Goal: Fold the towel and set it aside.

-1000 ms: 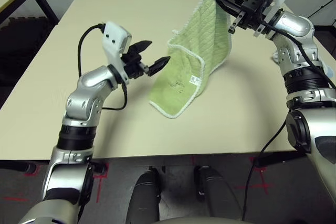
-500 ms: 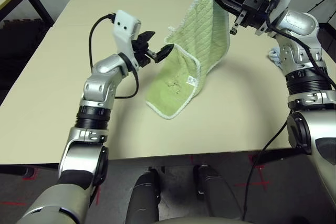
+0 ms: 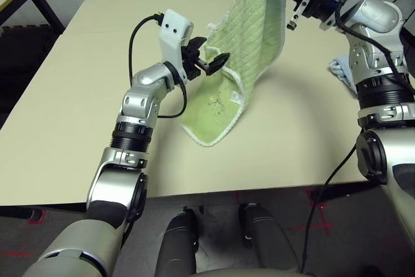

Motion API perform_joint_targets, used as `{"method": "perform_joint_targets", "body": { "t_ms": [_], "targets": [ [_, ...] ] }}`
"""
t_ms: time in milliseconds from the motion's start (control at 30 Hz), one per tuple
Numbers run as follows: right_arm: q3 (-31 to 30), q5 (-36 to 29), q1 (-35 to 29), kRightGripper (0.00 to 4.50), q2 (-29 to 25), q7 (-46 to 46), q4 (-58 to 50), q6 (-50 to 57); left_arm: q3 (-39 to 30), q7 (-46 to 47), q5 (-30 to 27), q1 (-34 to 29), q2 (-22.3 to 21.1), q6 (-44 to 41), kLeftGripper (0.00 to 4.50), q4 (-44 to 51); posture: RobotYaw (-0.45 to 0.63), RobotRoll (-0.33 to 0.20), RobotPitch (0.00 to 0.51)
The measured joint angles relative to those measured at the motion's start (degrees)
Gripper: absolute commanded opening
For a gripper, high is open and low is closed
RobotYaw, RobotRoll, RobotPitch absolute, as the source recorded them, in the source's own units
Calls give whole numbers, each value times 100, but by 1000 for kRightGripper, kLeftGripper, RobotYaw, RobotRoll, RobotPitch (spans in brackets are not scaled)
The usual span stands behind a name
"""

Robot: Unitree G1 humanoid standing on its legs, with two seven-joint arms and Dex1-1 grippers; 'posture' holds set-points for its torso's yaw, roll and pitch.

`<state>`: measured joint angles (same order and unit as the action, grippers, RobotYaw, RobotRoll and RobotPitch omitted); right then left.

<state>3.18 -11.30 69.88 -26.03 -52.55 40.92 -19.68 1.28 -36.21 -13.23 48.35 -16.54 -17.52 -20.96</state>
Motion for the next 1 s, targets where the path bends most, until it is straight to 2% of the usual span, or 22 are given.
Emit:
{"method": "perform_joint_targets", "body": {
  "t_ms": [233, 633, 800, 1000],
  "targets": [
    [3, 88, 522, 48, -2, 40, 685, -423, 1, -2, 1, -395, -77, -142, 4500, 456, -148, 0, 151],
    [0, 130, 660, 48, -12, 23, 1082, -724, -268, 315, -95, -1349, -360, -831, 4500, 1639, -131, 0, 155],
    [-4, 134, 658, 48, 7, 6, 1086, -762, -304, 457, -373, -1833, -364, -1544, 4500, 2587, -114, 0, 157],
    [-4, 151, 658, 48, 7, -2, 1121, -775, -497, 801, -1042, -2204, -253, -3185, 4500, 3406, -107, 0, 159]
  ]
}}
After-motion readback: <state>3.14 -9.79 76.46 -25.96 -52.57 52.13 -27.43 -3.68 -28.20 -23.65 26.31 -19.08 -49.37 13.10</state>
